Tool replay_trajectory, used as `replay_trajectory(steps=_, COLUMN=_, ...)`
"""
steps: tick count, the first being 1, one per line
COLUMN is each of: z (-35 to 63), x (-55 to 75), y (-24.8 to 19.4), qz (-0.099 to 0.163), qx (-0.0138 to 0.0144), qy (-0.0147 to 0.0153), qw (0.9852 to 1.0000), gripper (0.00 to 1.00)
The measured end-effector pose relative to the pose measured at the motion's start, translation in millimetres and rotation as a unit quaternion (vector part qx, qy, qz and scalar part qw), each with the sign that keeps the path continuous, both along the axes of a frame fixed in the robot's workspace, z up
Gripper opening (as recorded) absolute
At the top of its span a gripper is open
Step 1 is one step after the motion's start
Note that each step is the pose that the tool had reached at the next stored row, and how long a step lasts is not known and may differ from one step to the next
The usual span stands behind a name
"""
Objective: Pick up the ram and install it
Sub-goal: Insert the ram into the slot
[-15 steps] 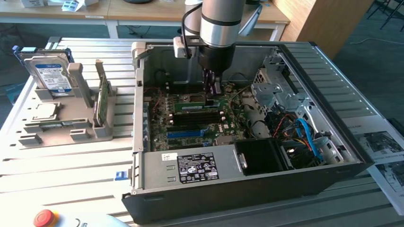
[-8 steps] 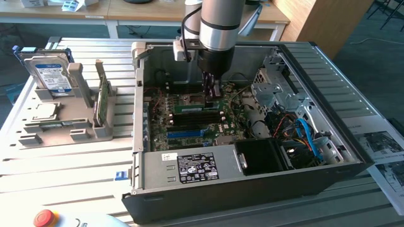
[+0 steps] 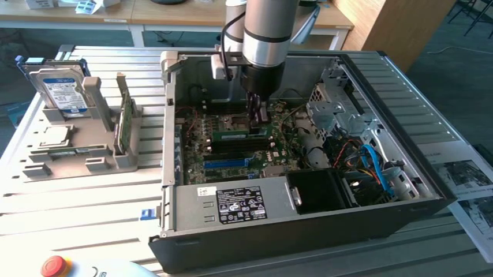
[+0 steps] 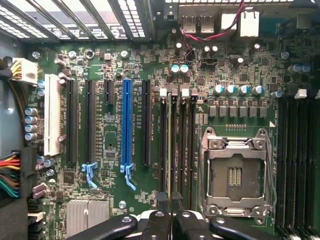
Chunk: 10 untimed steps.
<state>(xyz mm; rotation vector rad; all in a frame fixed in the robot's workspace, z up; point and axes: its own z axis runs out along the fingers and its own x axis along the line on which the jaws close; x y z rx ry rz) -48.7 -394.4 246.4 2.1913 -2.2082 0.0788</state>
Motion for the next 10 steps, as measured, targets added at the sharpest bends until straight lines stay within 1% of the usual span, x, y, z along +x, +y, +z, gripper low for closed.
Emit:
replay_trajectory(steps=6, z=-1.2, x=0.0, y=0.0, qz=0.000, qx=-0.0001, qy=0.0000, qw=1.0000, gripper=0.12)
replay_trajectory(steps=7, z=-1.3, x=-0.1, y=0.0, qz=0.000, qx=0.0000, qy=-0.0009, qw=1.0000, gripper=0.12)
replay_trajectory(steps=9, z=-1.6, x=-0.2, y=-0.6, qz=0.000, qx=0.0012, qy=-0.0029, qw=1.0000, gripper=0.12)
replay_trajectory(steps=10, z=-1.6, x=-0.2, y=-0.9, qz=0.000, qx=0.0015, qy=-0.0032, qw=1.0000, gripper=0.12)
